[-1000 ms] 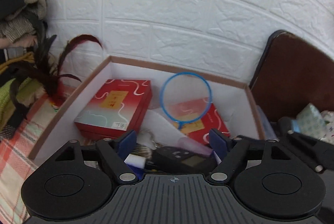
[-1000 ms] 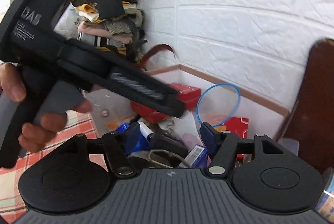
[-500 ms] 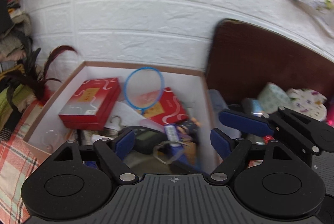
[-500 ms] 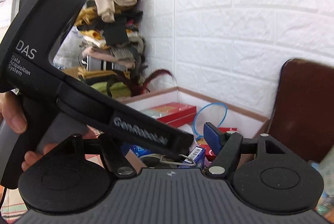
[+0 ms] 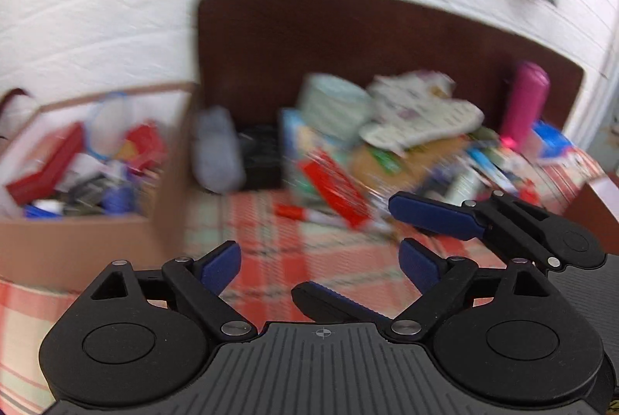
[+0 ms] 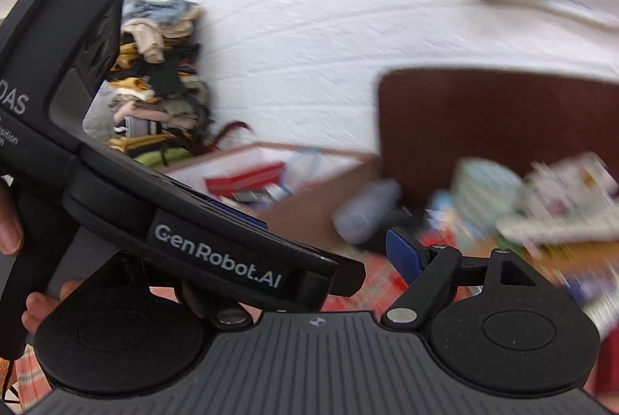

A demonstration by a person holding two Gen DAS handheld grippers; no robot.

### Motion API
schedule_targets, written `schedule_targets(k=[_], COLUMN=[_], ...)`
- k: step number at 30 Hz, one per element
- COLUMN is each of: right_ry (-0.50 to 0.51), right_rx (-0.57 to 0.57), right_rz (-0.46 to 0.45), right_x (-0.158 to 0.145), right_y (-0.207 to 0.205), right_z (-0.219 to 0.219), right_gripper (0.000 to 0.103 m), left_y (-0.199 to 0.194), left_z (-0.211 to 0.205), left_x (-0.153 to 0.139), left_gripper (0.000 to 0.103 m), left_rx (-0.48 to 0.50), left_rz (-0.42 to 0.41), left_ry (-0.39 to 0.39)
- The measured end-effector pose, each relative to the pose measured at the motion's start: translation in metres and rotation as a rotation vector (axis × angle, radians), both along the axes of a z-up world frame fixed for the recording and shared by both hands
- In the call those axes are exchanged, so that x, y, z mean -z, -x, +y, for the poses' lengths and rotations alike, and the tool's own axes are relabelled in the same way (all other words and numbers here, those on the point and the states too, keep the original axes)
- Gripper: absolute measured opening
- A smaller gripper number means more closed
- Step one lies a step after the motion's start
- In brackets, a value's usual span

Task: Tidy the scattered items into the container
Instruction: 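Move both grippers back toward the markers and clothespin near the pile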

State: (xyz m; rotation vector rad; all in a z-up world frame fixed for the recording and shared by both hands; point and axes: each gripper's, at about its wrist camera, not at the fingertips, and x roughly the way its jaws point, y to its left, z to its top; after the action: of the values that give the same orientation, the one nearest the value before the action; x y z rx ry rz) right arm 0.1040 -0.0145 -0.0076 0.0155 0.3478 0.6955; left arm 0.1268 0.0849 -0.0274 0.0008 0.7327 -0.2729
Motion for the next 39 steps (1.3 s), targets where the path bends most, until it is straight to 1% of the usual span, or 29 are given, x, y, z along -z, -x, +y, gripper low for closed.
schedule_targets(k=[3, 6, 8, 10, 13, 16, 20, 22, 26, 32, 34, 36, 37, 39], right_ry=[0.008, 0.007, 0.011, 0.035, 0.057, 0.079, 0.092, 0.102, 0.113, 0.169, 0.199, 0.217, 0.213, 0.198], right_rx=[0.062, 0.130, 0.167, 0.198, 0.214, 0.214, 0.178, 0.161, 0.127, 0.080, 0.083, 0.099, 0.101, 0.086], right_rz=[0.047, 0.089, 0.106, 0.111, 0.118, 0.131, 0.159, 0.165, 0.182, 0.147, 0.132, 0.148, 0.157, 0.160], right_x=[0.019, 0.033, 0.038, 0.042, 0.050, 0.060, 0.074, 0.079, 0.085, 0.085, 0.087, 0.090, 0.091, 0.093], right_y=[0.007, 0.010, 0.008, 0.006, 0.000, -0.011, -0.025, -0.033, -0.053, -0.082, -0.092, -0.104, -0.108, -0.116], right_z=[-0.031, -0.061, -0.076, -0.086, -0.095, -0.094, -0.088, -0.083, -0.071, -0.046, -0.038, -0.034, -0.033, -0.032], right_gripper=[0.083, 0.083, 0.083, 0.083, 0.083, 0.082, 0.080, 0.077, 0.074, 0.074, 0.074, 0.074, 0.074, 0.078], left_y=[0.000, -0.005, -0.010, -0.019, -0.035, -0.050, -0.069, -0.078, -0.090, -0.113, -0.122, -0.130, -0.133, -0.138], left_z=[-0.036, -0.062, -0.070, -0.071, -0.067, -0.064, -0.053, -0.040, -0.010, 0.018, 0.023, 0.024, 0.024, 0.023], left_x=[0.021, 0.036, 0.043, 0.047, 0.053, 0.058, 0.065, 0.069, 0.075, 0.080, 0.084, 0.087, 0.088, 0.091], left_gripper=[0.096, 0.096, 0.095, 0.095, 0.092, 0.090, 0.088, 0.088, 0.086, 0.086, 0.086, 0.087, 0.087, 0.088], left_rx=[0.046, 0.062, 0.054, 0.022, -0.022, -0.042, -0.077, -0.113, -0.202, -0.328, -0.347, -0.347, -0.344, -0.340], left_rz=[0.033, 0.055, 0.053, 0.063, 0.085, 0.097, 0.100, 0.107, 0.118, 0.118, 0.134, 0.143, 0.147, 0.152], left_ry=[0.008, 0.016, 0.020, 0.025, 0.031, 0.014, -0.015, -0.004, 0.046, 0.064, 0.071, 0.066, 0.063, 0.058])
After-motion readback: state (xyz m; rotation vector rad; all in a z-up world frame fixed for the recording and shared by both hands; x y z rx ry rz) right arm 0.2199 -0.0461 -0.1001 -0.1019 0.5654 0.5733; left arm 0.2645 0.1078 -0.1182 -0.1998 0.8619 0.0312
